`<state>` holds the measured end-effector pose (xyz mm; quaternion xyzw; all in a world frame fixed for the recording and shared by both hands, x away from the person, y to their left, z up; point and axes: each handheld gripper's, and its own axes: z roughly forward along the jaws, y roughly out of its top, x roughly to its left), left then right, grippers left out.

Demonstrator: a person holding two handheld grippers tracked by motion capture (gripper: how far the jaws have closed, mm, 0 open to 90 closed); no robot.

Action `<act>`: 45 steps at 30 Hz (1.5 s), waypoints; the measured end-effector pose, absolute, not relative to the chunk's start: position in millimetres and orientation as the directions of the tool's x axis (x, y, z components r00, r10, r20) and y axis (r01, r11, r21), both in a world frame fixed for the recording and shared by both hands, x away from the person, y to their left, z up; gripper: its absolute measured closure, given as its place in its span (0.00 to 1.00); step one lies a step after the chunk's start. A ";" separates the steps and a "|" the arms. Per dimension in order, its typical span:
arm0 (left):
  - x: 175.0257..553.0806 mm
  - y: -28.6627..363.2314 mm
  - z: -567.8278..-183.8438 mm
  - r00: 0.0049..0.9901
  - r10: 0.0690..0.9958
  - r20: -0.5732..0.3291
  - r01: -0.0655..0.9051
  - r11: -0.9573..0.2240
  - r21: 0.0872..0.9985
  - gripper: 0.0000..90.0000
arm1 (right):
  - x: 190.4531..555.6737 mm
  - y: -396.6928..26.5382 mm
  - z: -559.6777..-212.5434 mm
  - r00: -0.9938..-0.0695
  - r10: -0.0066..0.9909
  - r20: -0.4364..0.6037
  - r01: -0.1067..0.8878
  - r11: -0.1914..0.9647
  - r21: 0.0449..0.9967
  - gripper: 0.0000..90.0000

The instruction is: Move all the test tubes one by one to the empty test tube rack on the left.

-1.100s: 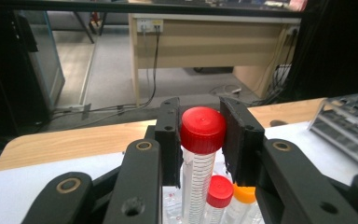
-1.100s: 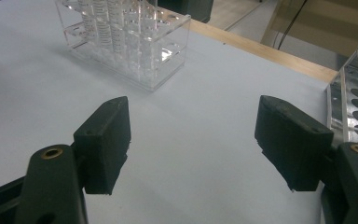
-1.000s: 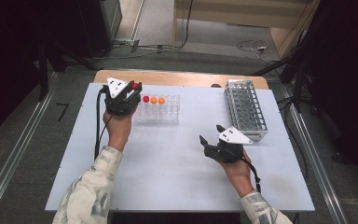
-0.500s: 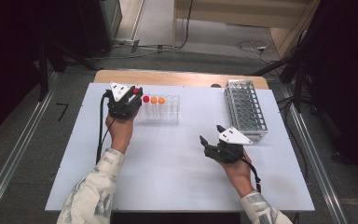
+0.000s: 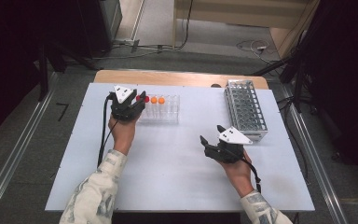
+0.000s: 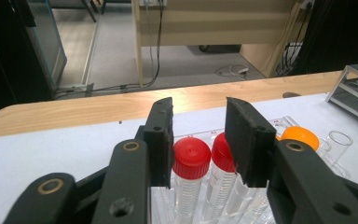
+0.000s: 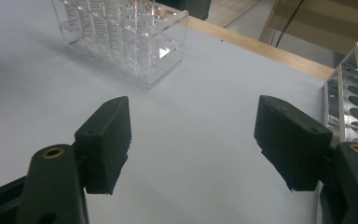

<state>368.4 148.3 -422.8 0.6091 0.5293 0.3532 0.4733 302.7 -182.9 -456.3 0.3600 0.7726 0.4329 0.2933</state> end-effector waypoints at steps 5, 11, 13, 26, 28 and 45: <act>363.8 151.0 -420.8 0.194 0.977 -0.093 0.310 0.029 0.950 0.60 | 303.2 -183.4 -456.3 -0.568 0.811 -0.141 0.302 0.365 0.881 0.28; 351.0 152.4 -423.3 0.220 0.969 -0.113 0.336 0.034 0.941 0.46 | 303.7 -184.2 -456.6 -0.566 0.813 -0.135 0.311 0.362 0.879 0.28; 345.3 152.6 -424.4 0.231 0.966 -0.118 0.342 0.032 0.939 0.42 | 304.5 -184.6 -457.3 -0.565 0.815 -0.128 0.319 0.360 0.877 0.28; 301.7 163.1 -442.4 0.230 0.967 -0.114 0.360 0.025 0.933 0.23 | 304.9 -200.0 -455.5 -0.554 0.826 -0.103 0.335 0.334 0.881 0.28; 295.9 166.0 -443.0 0.230 0.968 -0.104 0.355 0.016 0.935 0.23 | 304.0 -204.4 -455.0 -0.547 0.831 -0.097 0.339 0.326 0.882 0.28; 252.4 197.8 -461.4 0.186 0.977 -0.106 0.385 0.027 0.923 0.23 | 291.6 -251.0 -453.2 -0.509 0.858 -0.067 0.374 0.290 0.881 0.28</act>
